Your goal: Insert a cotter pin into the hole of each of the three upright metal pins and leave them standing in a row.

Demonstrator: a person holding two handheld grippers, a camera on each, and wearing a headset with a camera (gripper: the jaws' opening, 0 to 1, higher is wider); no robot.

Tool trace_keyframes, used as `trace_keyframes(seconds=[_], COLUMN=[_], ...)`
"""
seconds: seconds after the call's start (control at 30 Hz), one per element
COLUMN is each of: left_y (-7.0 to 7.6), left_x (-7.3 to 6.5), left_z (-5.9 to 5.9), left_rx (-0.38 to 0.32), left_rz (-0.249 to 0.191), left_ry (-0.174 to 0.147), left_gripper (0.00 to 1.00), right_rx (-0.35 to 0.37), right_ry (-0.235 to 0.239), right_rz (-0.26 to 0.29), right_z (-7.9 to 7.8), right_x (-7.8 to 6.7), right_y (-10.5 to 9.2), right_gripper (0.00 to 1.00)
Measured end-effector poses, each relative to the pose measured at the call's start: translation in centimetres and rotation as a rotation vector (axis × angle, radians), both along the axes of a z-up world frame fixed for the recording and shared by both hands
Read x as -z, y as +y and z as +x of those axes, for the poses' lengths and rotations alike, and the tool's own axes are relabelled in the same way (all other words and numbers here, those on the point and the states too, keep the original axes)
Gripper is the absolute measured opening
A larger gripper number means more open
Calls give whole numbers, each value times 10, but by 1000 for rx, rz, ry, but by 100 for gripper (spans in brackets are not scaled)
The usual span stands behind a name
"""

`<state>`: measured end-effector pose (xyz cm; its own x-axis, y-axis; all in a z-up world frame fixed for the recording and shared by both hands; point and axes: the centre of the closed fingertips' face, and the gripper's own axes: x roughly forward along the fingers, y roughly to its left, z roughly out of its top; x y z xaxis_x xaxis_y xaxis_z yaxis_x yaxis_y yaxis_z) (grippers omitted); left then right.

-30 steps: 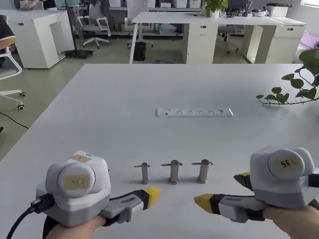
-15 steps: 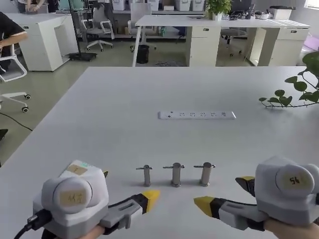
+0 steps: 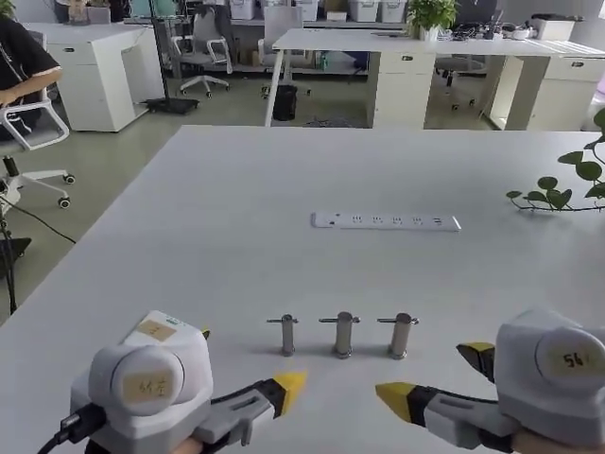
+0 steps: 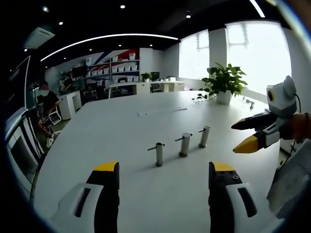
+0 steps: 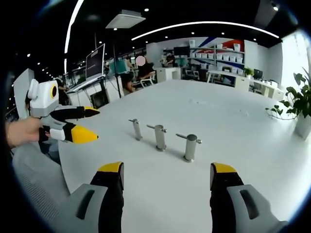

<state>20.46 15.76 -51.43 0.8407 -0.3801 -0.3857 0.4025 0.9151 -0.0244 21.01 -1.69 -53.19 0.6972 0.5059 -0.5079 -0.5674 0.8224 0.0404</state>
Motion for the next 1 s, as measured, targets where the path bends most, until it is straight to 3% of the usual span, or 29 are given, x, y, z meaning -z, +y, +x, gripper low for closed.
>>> trace_keyframes(seconds=[0.33, 1.0], left_y=[-1, 5], left_x=[1, 1], left_z=[1, -2], left_rx=[6, -5], left_rz=[-3, 2], left_ry=[7, 6], left_gripper=[80, 81], right_rx=[2, 11], right_ry=[13, 15], right_rz=[-3, 13], right_z=[0, 1], right_x=[1, -1], right_y=[0, -2], right_gripper=[75, 73])
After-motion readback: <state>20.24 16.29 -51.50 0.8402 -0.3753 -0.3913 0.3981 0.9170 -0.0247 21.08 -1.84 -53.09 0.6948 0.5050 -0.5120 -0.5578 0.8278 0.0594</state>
